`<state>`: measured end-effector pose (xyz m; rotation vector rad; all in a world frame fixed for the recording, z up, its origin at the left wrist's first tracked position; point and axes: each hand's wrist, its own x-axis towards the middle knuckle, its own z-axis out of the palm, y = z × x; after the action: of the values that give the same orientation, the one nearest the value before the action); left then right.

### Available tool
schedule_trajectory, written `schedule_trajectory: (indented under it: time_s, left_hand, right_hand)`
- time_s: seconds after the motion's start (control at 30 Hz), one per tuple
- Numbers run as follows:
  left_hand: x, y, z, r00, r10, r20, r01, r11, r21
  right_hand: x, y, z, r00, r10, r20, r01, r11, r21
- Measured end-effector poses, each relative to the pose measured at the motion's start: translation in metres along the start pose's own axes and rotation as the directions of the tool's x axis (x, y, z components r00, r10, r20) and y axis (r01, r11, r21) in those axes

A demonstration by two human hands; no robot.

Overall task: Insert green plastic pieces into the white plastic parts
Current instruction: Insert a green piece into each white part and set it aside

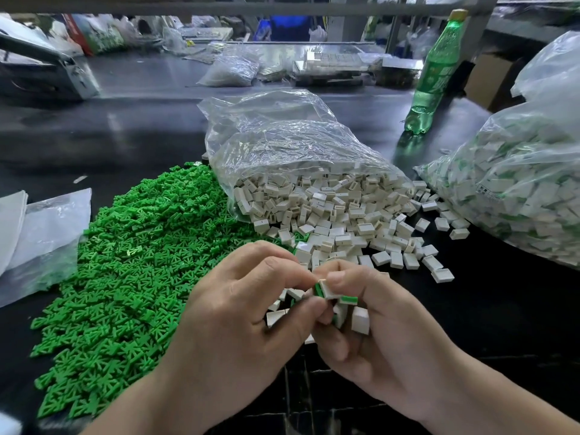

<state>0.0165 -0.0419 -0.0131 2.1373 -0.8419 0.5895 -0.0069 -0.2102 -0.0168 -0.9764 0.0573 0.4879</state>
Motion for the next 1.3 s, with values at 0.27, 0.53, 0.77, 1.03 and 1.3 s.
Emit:
schedule_trajectory:
  time_s: [0.27,0.53,0.77,1.03,1.3]
  left_hand:
    - [0.000,-0.012,-0.006,0.968,-0.181,0.175,0.124,0.948,0.294]
    - [-0.006,-0.021,0.004,0.897,-0.248,0.367,0.043,0.873,0.485]
    - [-0.008,-0.025,-0.001,0.917,-0.264,0.300,0.183,0.945,0.271]
    - [-0.005,-0.006,-0.002,0.910,-0.390,0.143,0.413,0.815,-0.405]
    - [0.000,0.005,-0.005,0.958,-0.260,0.125,0.287,0.905,-0.315]
  right_hand:
    - [0.007,-0.005,-0.014,0.998,-0.040,0.048,0.027,0.969,0.244]
    - [0.008,-0.004,-0.015,0.998,-0.053,-0.024,0.055,0.997,0.059]
    - [0.007,0.001,-0.008,0.992,-0.069,-0.106,0.046,0.978,-0.204]
    - [0.006,0.001,-0.002,0.988,-0.095,-0.123,0.058,0.961,-0.271]
    - [0.003,-0.007,-0.006,1.000,-0.009,0.007,0.009,0.991,-0.131]
